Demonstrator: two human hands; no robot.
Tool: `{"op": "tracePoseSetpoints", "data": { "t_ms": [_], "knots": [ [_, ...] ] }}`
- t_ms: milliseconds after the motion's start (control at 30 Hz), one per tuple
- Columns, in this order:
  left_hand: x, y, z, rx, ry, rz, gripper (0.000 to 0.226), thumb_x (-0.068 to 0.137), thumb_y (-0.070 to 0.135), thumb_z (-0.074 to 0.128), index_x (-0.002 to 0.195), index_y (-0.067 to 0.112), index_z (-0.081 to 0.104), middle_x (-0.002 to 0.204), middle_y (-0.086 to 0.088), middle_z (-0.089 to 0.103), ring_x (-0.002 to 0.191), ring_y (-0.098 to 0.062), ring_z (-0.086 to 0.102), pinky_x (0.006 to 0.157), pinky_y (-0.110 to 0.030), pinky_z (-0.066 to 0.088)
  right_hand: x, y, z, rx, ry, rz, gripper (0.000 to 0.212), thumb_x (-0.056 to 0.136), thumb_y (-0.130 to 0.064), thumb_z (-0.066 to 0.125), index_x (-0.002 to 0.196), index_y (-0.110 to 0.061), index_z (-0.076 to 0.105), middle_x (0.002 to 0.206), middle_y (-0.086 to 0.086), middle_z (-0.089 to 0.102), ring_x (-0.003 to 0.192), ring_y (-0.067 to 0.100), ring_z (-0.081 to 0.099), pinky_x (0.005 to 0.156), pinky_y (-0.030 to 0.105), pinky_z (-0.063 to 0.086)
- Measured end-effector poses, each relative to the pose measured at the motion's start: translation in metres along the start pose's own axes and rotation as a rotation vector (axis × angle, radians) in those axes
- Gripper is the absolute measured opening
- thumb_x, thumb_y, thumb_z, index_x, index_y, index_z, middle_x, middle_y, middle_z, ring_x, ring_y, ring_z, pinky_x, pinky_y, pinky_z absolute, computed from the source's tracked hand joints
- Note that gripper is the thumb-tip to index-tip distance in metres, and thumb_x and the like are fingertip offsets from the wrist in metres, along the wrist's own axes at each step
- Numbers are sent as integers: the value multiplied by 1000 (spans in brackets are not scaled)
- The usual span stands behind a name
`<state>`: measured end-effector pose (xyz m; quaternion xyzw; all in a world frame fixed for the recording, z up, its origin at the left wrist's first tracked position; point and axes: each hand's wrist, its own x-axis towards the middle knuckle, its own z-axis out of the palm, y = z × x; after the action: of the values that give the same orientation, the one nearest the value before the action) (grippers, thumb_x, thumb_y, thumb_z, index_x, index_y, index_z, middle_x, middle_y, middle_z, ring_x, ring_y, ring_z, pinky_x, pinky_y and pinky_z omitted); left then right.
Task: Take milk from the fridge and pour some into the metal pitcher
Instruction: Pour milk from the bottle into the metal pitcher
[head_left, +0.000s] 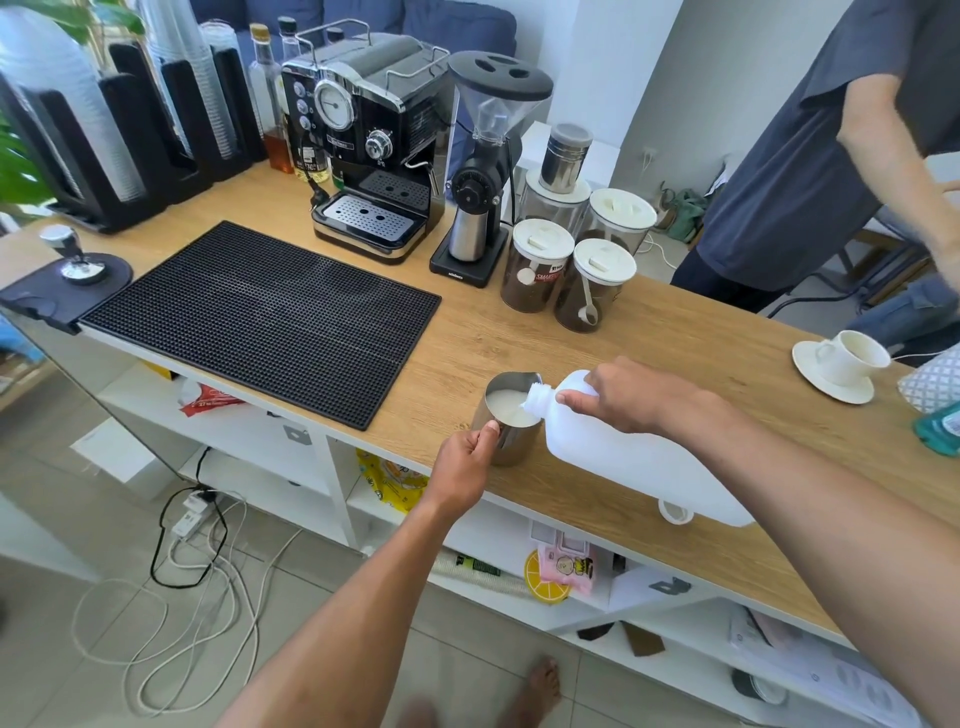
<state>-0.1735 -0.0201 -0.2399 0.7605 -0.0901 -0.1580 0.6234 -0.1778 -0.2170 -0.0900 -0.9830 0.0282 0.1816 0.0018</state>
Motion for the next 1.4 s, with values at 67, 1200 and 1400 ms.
{"op": "tracePoseSetpoints", "data": {
  "t_ms": [67, 1200, 1400],
  "knots": [
    [0, -1, 0, 3, 0, 2, 53, 106, 35, 42, 57, 22, 25, 53, 5, 23, 46, -9, 15, 51, -31, 13, 1, 1, 1, 2, 0, -4, 60, 95, -62, 36, 69, -10, 48, 68, 4, 51, 58, 18, 43, 57, 35, 34],
    [4, -4, 4, 39, 41, -15, 53, 105, 39, 41, 59, 17, 30, 52, 4, 24, 47, -12, 16, 51, -31, 13, -2, 2, 3, 65, 66, 59, 62, 95, -64, 33, 82, -9, 58, 81, 4, 60, 67, 19, 55, 61, 38, 45],
    [6, -2, 5, 65, 55, -18, 52, 105, 39, 40, 59, 20, 26, 52, 5, 24, 46, -9, 17, 49, -30, 13, -1, 13, -8, 176, 178, 108, 63, 94, -65, 31, 65, -11, 47, 69, 3, 53, 58, 21, 48, 53, 33, 33]
  ]
}}
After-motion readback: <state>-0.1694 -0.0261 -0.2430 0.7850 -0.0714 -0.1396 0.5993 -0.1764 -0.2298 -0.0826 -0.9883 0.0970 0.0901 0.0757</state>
